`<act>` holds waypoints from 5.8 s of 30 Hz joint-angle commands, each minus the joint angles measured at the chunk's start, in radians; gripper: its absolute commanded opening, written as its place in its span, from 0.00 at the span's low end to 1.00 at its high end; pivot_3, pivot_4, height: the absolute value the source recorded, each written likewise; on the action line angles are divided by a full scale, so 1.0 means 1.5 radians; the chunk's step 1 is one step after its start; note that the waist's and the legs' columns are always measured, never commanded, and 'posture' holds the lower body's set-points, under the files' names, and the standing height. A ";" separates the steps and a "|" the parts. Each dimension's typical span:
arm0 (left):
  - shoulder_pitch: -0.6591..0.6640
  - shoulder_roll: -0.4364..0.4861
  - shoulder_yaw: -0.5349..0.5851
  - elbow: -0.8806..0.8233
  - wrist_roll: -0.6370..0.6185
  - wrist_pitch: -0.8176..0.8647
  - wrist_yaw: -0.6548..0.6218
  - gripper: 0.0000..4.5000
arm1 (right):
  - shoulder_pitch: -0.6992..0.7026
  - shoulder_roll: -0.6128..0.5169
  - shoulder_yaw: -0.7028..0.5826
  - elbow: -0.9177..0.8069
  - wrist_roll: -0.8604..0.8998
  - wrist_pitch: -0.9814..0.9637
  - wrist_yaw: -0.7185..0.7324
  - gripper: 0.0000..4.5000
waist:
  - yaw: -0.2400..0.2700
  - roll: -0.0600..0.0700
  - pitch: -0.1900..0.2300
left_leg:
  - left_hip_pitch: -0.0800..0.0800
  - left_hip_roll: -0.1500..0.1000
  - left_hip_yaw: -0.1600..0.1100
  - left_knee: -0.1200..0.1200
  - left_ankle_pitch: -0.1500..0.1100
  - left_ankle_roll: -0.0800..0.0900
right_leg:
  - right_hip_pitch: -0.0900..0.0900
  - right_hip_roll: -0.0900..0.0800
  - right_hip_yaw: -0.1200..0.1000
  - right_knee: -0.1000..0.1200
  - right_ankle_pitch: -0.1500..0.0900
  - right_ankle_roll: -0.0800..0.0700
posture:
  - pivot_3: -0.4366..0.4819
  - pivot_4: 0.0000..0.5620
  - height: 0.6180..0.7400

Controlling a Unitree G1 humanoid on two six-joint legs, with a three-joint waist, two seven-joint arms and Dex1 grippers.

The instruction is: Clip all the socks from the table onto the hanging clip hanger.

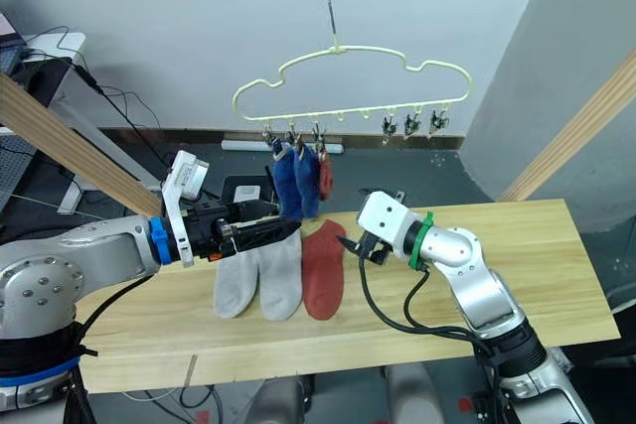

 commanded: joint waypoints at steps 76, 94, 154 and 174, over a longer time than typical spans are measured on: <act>0.080 -0.105 -0.057 -0.115 0.240 -0.464 -0.170 1.00 | -0.131 0.276 -0.141 -0.054 0.116 0.148 -0.399 0.63 | 0.001 0.000 0.000 | -0.002 0.001 0.000 0.001 0.001 0.000 | -0.002 0.000 -0.001 0.002 0.002 -0.002 | 0.39 0.50 1.00; 0.084 -0.108 -0.061 -0.116 0.247 -0.465 -0.165 1.00 | -0.140 0.295 -0.152 -0.046 0.131 0.153 -0.413 0.63 | 0.001 0.000 0.000 | -0.002 0.001 0.000 0.001 0.001 0.000 | -0.002 0.000 -0.001 0.002 0.002 -0.002 | 0.39 0.49 1.00; -0.041 -0.246 -0.402 0.599 0.800 -0.764 -0.218 0.43 | -0.139 0.078 -0.235 -0.079 0.378 0.349 -0.253 0.00 | -0.017 0.003 -0.003 | 0.004 0.000 0.000 0.002 0.002 0.003 | 0.003 0.000 0.000 0.007 0.002 -0.003 | 0.26 0.51 1.00; 0.048 -0.217 -0.323 0.331 0.752 -0.997 -0.225 0.00 | -0.173 0.052 -0.284 -0.013 0.455 0.428 -0.231 0.00 | -0.014 0.003 -0.004 | 0.004 0.000 0.000 0.002 0.002 0.003 | 0.003 0.000 0.000 0.007 0.002 -0.003 | 0.30 0.48 1.00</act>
